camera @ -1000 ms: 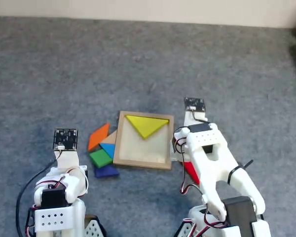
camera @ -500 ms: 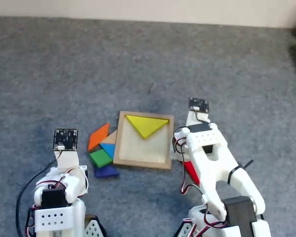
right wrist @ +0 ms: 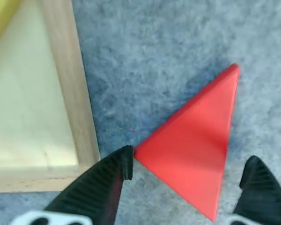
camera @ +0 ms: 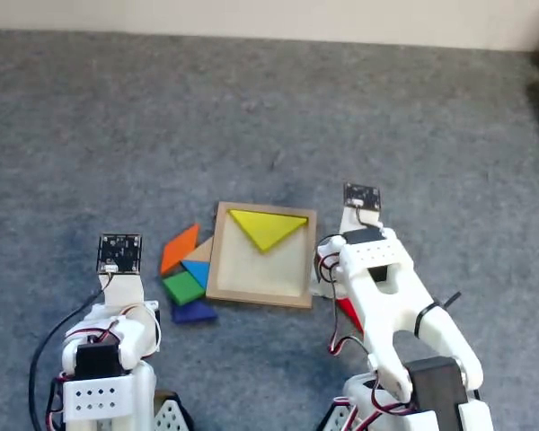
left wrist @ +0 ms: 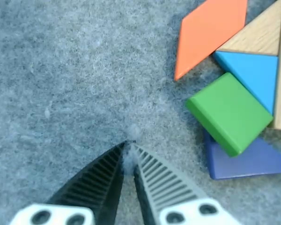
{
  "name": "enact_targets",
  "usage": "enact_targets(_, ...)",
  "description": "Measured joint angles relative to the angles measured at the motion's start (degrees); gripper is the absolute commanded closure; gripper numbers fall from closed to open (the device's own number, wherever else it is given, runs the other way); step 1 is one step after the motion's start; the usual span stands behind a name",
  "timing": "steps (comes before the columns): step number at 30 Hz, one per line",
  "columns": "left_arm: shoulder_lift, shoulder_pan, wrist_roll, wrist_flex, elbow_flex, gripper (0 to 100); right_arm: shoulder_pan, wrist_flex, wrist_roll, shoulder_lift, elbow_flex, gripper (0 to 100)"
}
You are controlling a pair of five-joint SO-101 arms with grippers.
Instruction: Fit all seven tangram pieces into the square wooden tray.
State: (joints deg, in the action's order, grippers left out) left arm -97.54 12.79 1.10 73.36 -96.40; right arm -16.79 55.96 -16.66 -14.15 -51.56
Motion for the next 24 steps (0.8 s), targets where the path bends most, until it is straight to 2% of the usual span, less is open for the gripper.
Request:
enact_targets(4, 0.0, 0.0, 0.0, 0.0, 0.0, 99, 0.0, 0.0, 0.0, 0.0, 0.0, 66.7)
enact_targets(10, 0.0, 0.0, 0.0, 0.0, 0.0, 99, 0.0, 0.0, 3.3, 0.0, 0.0, 79.8)
enact_targets(19, 0.0, 0.0, 0.0, 0.0, 0.0, 99, 0.3, 0.0, 4.5, -0.7, 0.0, 80.3)
enact_targets(24, 0.0, 0.0, 0.0, 0.0, 0.0, 99, 0.2, 1.5, 8.0, -0.7, 0.0, 80.3)
